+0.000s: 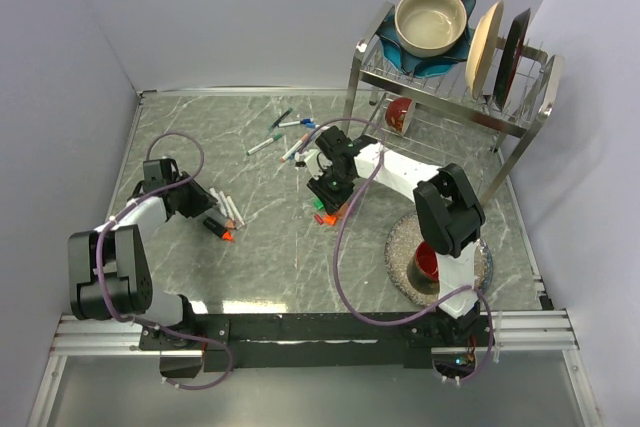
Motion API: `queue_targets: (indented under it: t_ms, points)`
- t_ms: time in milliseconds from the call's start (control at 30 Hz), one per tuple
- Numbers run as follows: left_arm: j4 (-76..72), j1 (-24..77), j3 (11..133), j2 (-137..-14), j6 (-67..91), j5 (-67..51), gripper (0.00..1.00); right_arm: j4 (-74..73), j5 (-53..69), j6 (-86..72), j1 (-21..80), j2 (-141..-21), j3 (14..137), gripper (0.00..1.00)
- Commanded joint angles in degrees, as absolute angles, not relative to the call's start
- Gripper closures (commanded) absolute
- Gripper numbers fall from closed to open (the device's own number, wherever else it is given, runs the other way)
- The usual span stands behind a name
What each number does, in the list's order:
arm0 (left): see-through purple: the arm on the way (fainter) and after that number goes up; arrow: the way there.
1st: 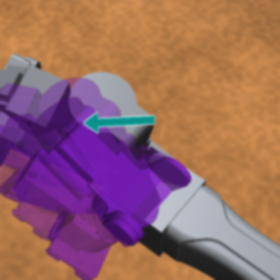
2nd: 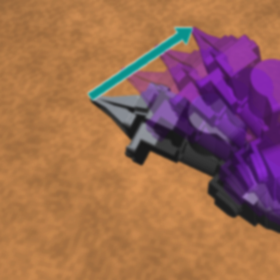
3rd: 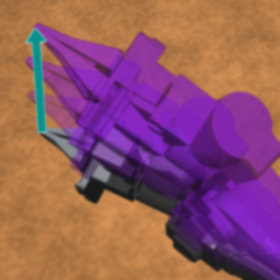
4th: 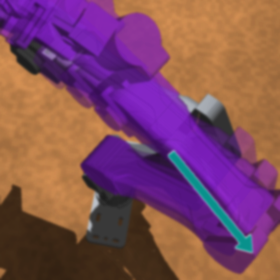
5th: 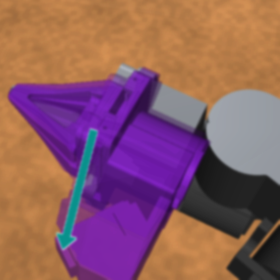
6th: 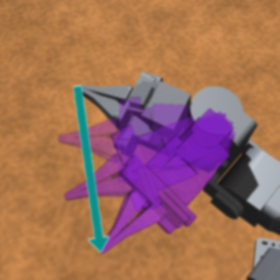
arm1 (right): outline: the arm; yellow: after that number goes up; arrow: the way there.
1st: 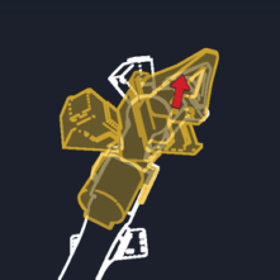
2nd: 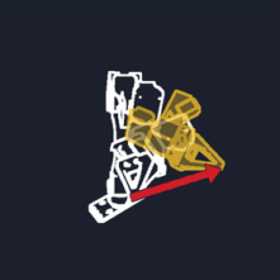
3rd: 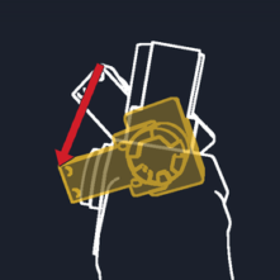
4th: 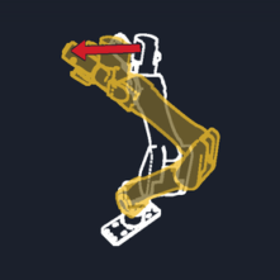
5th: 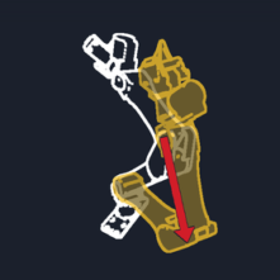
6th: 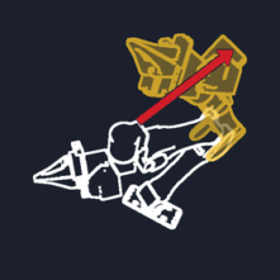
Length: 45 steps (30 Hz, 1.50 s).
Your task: Open the pen caps
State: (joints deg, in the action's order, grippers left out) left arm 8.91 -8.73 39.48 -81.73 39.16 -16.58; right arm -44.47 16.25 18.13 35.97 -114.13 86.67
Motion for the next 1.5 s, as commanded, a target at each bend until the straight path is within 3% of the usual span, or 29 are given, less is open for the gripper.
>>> queue_targets:
  t_ms: [0, 200, 500, 700, 1000, 1167, 1467]
  points:
    - [8.09, -8.44, 41.84, -82.62, 38.41, -16.26, 0.69, -44.21, 17.40, 19.07, 35.51, -111.01, 88.33, 0.62]
    - [8.70, -8.44, 41.92, -78.93, 37.79, -14.59, 0.63, -43.86, 18.71, 19.33, 35.42, -110.30, 88.16, 0.62]
    - [4.49, -8.44, 42.19, -69.18, 34.02, -18.01, 0.35, -40.09, 26.36, 21.35, 34.63, -104.77, 85.08, 0.62]
    - [5.27, -8.17, 46.49, -68.55, 29.45, -21.62, 0.26, -36.83, 31.46, 21.71, 33.58, -100.02, 82.18, 0.62]
    - [15.02, 0.17, 64.58, -84.88, 20.32, -16.36, 0.24, -37.00, 38.14, 24.43, 32.70, -95.80, 80.68, 0.61]
    - [23.36, 7.81, 81.80, -100.52, 13.46, -8.55, 0.24, -38.05, 39.64, 25.84, 32.17, -95.45, 81.03, 0.61]
    - [34.54, 11.42, 106.42, -122.15, 5.19, -0.18, 0.27, -38.93, 41.66, 26.28, 30.15, -94.66, 81.04, 0.60]
